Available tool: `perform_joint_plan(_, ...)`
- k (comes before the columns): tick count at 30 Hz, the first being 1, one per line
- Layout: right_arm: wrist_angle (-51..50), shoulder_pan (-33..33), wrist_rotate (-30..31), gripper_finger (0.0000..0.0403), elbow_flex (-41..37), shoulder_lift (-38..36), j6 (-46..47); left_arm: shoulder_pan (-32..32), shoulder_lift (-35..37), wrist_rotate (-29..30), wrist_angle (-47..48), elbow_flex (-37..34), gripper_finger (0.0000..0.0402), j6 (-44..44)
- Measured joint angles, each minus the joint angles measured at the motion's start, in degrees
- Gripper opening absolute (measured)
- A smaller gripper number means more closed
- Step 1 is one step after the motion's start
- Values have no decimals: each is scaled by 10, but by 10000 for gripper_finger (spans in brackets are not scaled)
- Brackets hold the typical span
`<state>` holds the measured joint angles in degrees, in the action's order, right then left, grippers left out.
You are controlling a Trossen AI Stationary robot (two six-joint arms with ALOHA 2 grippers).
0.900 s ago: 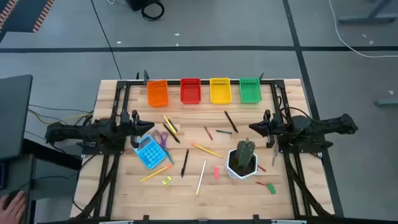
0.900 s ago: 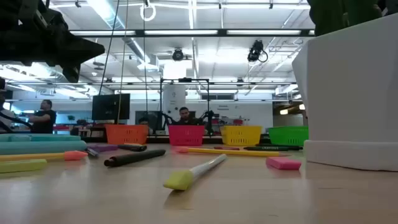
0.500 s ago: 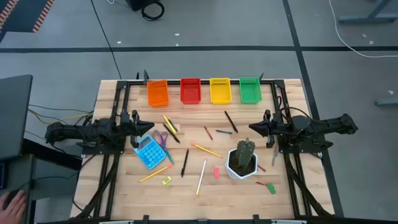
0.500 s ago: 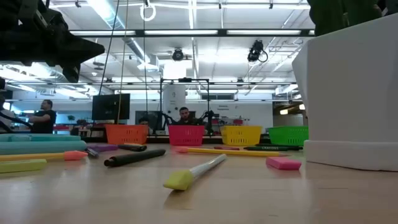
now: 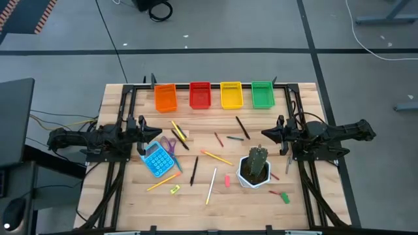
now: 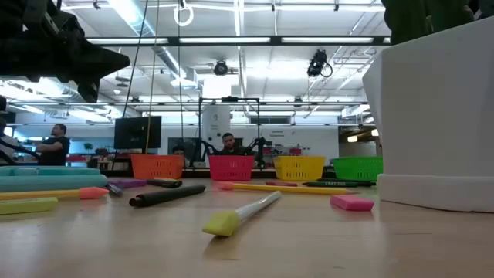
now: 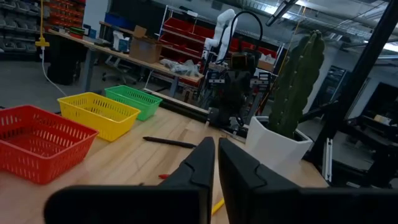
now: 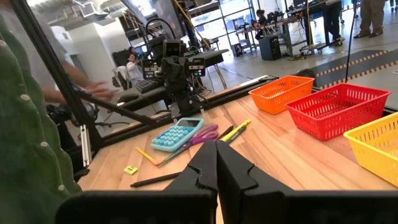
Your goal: Sort crayons/erasers/pens/pencils in bins
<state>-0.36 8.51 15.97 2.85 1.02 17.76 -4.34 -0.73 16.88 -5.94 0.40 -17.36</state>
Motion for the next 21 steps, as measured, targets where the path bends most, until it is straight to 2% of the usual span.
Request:
perform_joint_plan(11, 0, 0, 0, 6, 0, 0, 0, 0, 0, 0, 0, 0, 36, 0)
perform_joint_plan(21, 0, 0, 0, 6, 0, 0, 0, 0, 0, 0, 0, 0, 25, 0)
